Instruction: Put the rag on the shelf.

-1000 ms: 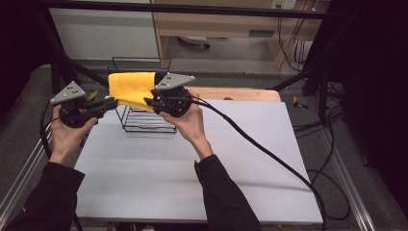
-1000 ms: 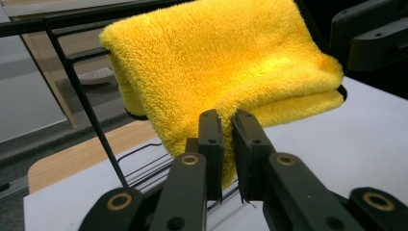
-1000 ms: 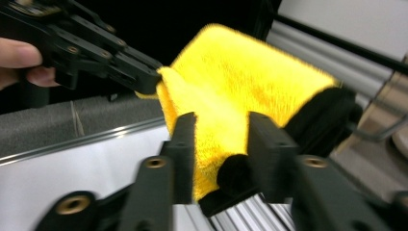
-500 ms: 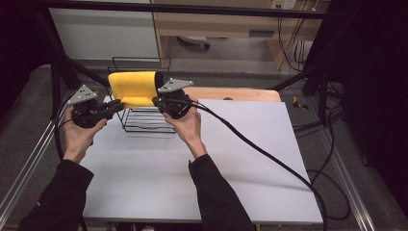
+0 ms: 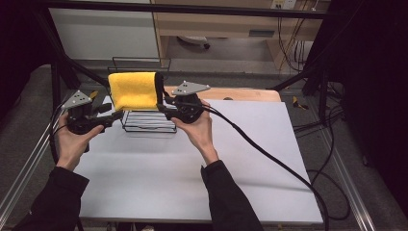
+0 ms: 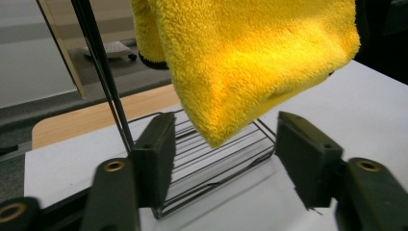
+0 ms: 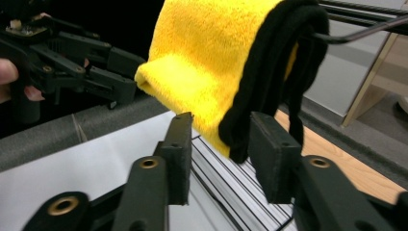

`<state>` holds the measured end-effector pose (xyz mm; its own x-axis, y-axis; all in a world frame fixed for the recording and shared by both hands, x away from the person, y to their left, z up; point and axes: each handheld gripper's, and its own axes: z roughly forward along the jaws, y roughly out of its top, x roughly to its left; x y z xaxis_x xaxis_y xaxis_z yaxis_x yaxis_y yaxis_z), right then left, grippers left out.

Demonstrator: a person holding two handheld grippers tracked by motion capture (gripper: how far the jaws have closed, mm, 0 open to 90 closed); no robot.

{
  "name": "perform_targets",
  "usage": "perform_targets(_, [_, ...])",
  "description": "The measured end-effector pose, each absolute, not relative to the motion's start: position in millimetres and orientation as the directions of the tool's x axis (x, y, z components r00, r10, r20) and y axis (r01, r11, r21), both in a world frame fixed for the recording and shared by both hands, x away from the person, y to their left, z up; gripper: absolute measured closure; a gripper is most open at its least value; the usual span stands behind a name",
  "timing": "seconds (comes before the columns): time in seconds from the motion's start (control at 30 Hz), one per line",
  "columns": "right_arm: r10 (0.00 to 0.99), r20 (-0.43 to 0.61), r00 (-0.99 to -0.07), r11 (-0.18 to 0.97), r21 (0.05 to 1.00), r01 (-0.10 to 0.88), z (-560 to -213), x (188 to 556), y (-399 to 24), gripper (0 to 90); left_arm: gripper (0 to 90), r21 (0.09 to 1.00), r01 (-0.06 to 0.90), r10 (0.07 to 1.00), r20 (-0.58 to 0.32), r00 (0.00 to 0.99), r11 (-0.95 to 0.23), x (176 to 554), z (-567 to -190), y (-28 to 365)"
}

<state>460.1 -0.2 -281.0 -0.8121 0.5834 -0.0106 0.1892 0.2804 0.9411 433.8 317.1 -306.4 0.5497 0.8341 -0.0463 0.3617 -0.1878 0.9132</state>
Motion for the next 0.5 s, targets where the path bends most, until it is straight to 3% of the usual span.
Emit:
perform_targets(0.17, [0.581, 0.016, -0.814, 0.281, 0.935, 0.219, -287, 451, -15, 42.1, 27.8, 0.898, 0.383, 0.829, -0.039, 0.558, -0.216, 428, -315, 312])
perform_targets(0.5, [0.624, 0.054, -0.779, 0.281, 0.915, 0.289, -313, 437, -60, 18.7, 20.0, 0.878, 0.401, 0.807, -0.031, 0.59, -0.26, 413, -350, 295])
